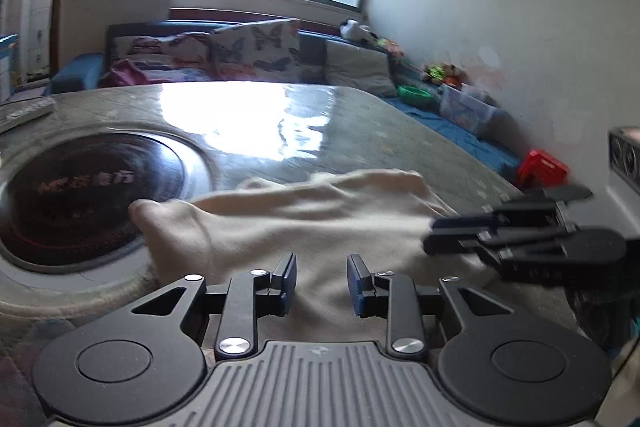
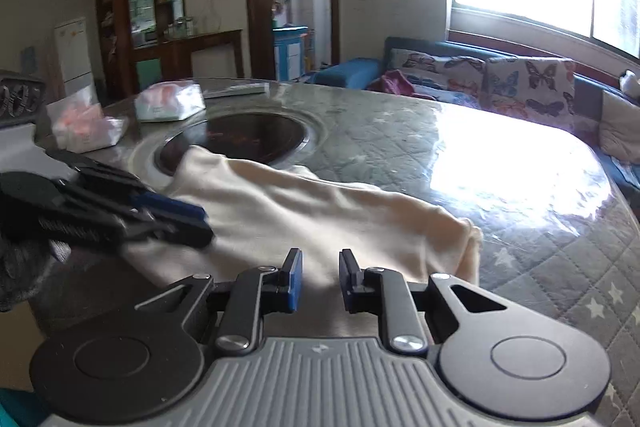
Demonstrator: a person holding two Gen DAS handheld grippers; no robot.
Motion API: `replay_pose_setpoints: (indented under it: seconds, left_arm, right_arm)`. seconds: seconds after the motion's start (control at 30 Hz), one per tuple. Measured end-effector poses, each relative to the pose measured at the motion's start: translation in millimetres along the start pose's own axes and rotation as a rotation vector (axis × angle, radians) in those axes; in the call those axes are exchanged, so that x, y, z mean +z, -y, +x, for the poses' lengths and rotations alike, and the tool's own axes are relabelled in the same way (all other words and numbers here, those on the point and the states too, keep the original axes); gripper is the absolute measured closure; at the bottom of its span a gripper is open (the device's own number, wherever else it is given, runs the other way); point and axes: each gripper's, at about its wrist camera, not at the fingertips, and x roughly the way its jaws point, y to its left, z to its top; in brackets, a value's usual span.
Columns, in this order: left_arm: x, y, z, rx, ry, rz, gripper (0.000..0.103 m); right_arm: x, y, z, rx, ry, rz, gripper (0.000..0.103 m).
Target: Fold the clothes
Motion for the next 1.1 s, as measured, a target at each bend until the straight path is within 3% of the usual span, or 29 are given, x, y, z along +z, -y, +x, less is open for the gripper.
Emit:
replay_pose_setpoints:
  seconds: [0.1, 0.17, 0.37, 0.7, 0.93, 1.1]
  left_arm:
    - [-0.8, -26.6, 5.5, 0.048, 0.001, -0.083, 0.073]
    - [-1.9, -41.6, 6.2, 0.059, 0.005, -0.129, 0.079]
    - [5.8, -53.2, -2.7, 0.069, 0.029, -0.163, 0.077]
    - [9.0, -58.1, 7.2, 0.095, 0.001, -0.17, 0.077]
    - [10.2, -57.9, 5.7, 0.101, -0.003, -0.15, 0.076]
    - [9.0, -45.5, -6.0, 0.104, 0.018, -0.107, 0.072]
  right_arm:
    - [-3.3, 4.9, 4.3, 0.008, -0.004, 0.026, 0.084]
    - [-3.5, 6.7, 2.7, 0.01, -0.006, 0.028, 0.083]
    - [0.2, 21.5, -1.8, 0.037, -0.002, 0.102, 0.083]
    - [36.4, 55.9, 27.6, -0.036, -0.013, 0.09, 0.083]
    - [35.2, 83.0, 52.1, -0.06, -0.056, 0.132, 0.083]
    - [34.0, 82.2, 23.2, -0.092, -0.033, 0.087, 0.083]
